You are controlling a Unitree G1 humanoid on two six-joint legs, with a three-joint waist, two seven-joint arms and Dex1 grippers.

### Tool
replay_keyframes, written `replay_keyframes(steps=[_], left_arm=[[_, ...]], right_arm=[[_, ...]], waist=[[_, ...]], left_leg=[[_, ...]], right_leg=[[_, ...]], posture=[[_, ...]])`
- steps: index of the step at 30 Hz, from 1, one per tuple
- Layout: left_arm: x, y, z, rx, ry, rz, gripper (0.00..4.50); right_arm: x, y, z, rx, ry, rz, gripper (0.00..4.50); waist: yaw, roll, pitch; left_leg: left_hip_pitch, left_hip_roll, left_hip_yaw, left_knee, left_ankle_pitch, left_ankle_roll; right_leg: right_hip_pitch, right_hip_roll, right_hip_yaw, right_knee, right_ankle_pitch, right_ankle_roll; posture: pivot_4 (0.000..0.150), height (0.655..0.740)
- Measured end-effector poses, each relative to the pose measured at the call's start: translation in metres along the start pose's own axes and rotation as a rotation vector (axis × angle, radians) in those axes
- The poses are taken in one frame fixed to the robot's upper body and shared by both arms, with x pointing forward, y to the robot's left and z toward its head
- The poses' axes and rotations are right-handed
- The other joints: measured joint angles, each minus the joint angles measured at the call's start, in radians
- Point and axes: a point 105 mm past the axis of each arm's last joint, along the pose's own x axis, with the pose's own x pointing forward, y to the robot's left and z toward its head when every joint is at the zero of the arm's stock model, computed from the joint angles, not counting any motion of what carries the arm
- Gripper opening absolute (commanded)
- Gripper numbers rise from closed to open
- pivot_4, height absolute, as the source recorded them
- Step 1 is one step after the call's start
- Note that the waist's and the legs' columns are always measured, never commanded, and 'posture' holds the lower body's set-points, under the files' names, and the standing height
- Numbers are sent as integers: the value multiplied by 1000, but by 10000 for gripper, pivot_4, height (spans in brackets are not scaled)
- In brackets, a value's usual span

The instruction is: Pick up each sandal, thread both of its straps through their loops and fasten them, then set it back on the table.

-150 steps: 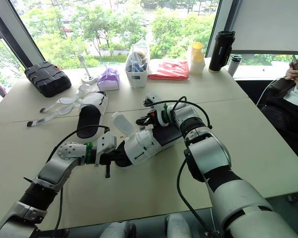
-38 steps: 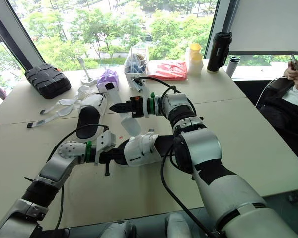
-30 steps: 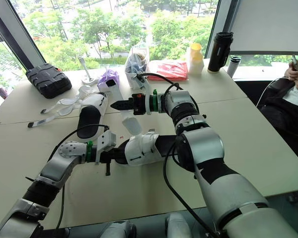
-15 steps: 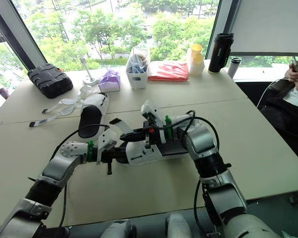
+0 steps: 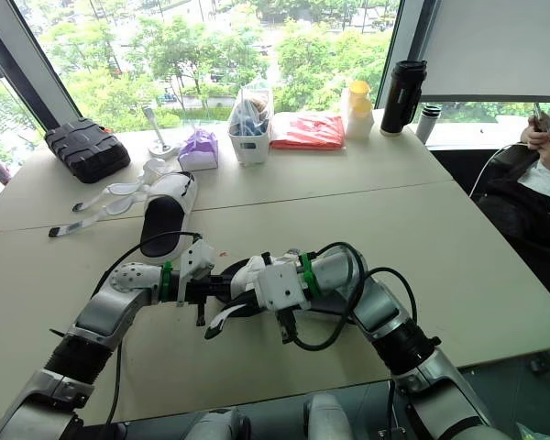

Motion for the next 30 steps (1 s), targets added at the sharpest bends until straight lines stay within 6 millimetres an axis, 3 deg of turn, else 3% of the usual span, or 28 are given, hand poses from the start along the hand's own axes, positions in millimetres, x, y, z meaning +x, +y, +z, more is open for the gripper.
replay_keyframes(steps=[2, 5, 12, 18, 21, 26, 30], left_arm=[[0, 0, 0, -1, 0, 0, 0], [0, 1, -1, -4, 2, 4, 0], [6, -2, -2, -16, -12, 7, 0], [8, -4, -3, -21, -23, 10, 0], [12, -4, -4, -35, -31, 9, 0], [18, -4, -3, -27, -41, -4, 0], [18, -3, -4, -29, -41, -3, 0]], right_arm=[[3, 4, -6, -126, 20, 21, 799], [5, 5, -11, -277, 34, 33, 8844], [-4, 21, -24, -484, 61, 83, 44401], [-39, 50, -30, -455, 88, 79, 44401], [-54, 61, -31, -433, 114, 83, 44401], [-69, 71, -33, -355, 155, 56, 44401], [-69, 71, -39, -235, 192, 8, 44401]], waist=[[0, 0, 0], [0, 0, 0], [4, -1, 0], [9, -2, -1], [15, -2, -1], [29, -2, -1], [31, -5, -4]], left_leg=[[1, 0, 0, 0, 0, 0], [3, 1, 0, 0, 0, 0], [5, 0, 0, 0, 0, 0], [8, -1, 2, 0, -1, 2], [16, 0, 2, -2, -2, 4], [16, -1, 2, -1, -3, 5], [17, 0, 2, -1, -3, 6]], right_leg=[[1, 0, 0, 0, 0, 0], [2, 1, 1, 0, 0, 0], [5, 1, 3, 0, 0, -1], [8, 1, 5, -1, -1, 0], [20, 2, 6, -8, -4, -1], [22, 0, 6, -12, -5, 0], [23, 0, 6, -12, -4, -1]], posture=[[1500, 7400], [1500, 7400], [1500, 7400], [1500, 7400], [1500, 7400], [1500, 7400], [1500, 7400]])
